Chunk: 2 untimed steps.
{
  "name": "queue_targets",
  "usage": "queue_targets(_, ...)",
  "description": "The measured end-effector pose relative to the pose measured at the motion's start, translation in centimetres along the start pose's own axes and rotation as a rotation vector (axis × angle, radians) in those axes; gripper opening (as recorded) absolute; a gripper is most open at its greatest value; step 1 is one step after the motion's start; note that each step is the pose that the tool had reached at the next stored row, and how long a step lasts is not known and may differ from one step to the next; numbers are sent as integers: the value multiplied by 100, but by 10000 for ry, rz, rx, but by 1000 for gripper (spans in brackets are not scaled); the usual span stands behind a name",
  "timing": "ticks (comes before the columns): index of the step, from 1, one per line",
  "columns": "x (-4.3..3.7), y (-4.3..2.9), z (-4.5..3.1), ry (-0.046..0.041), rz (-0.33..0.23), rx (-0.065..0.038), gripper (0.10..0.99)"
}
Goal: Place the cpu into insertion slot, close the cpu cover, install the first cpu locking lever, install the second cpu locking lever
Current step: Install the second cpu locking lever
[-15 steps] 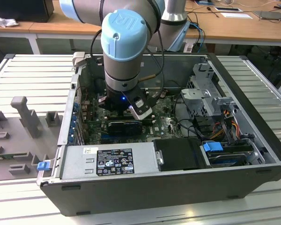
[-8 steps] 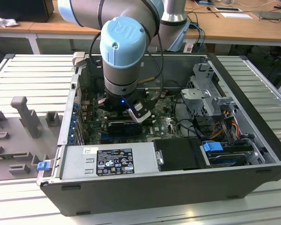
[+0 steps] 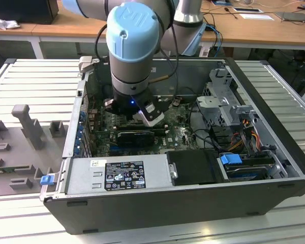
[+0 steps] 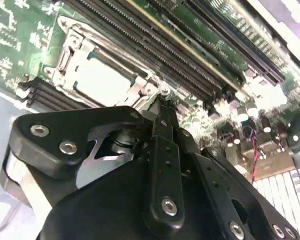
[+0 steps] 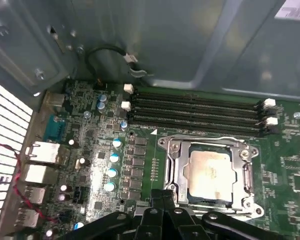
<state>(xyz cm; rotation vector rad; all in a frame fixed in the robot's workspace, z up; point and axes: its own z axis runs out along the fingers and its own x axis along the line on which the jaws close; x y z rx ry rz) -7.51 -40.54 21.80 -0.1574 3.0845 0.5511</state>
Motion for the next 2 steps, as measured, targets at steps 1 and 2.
queue_targets(1,-1,12,-33,4,2,1,106)
queue_targets(2,-1,13,-34,2,1,-2,106)
